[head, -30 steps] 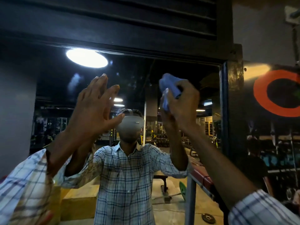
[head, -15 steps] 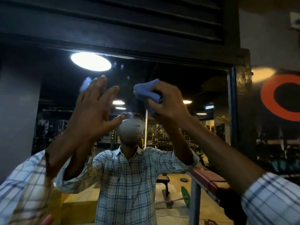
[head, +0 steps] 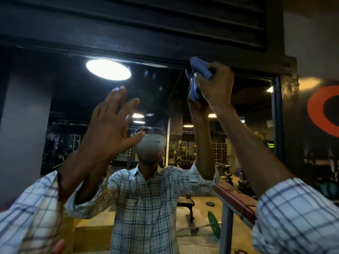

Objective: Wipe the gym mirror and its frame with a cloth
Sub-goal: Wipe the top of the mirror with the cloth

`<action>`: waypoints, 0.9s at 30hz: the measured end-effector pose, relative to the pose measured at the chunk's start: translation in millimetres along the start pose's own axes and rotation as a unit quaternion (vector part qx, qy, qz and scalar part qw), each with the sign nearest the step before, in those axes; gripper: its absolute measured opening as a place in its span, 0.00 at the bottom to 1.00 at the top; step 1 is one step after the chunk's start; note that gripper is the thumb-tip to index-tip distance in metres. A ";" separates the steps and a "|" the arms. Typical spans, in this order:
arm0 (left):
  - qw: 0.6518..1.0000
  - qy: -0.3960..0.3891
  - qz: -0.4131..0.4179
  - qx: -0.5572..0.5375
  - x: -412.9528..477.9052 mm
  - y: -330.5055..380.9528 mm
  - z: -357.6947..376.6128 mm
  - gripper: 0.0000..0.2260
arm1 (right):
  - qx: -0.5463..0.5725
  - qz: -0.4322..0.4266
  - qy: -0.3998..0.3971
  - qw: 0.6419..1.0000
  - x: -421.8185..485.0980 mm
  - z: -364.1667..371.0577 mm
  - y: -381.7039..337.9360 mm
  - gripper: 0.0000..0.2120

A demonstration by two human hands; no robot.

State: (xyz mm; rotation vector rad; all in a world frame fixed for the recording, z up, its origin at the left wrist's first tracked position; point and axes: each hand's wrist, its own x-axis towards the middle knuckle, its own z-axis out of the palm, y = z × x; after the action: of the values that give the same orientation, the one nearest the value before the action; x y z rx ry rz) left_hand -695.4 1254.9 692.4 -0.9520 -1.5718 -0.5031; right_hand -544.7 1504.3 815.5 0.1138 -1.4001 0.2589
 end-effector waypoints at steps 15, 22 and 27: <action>1.000 -0.007 0.002 0.003 -10.1 -21.8 -12.6 0.42 | -0.023 -0.208 -0.262 0.942 -89.9 9.0 -23.0 0.12; 1.000 -0.003 0.002 0.007 -11.9 -23.1 -14.0 0.42 | 0.007 -0.131 -0.200 0.971 -114.9 7.5 -28.6 0.10; 1.000 -0.003 0.002 -0.002 -13.4 -23.6 -14.8 0.41 | -0.039 -0.096 -0.209 0.972 -137.3 -9.0 -16.9 0.13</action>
State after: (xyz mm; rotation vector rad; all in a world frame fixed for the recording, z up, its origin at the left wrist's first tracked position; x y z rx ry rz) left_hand -705.3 1226.0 687.4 -0.9598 -1.5738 -0.5002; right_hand -552.2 1474.6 680.2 0.2484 -1.8026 0.0152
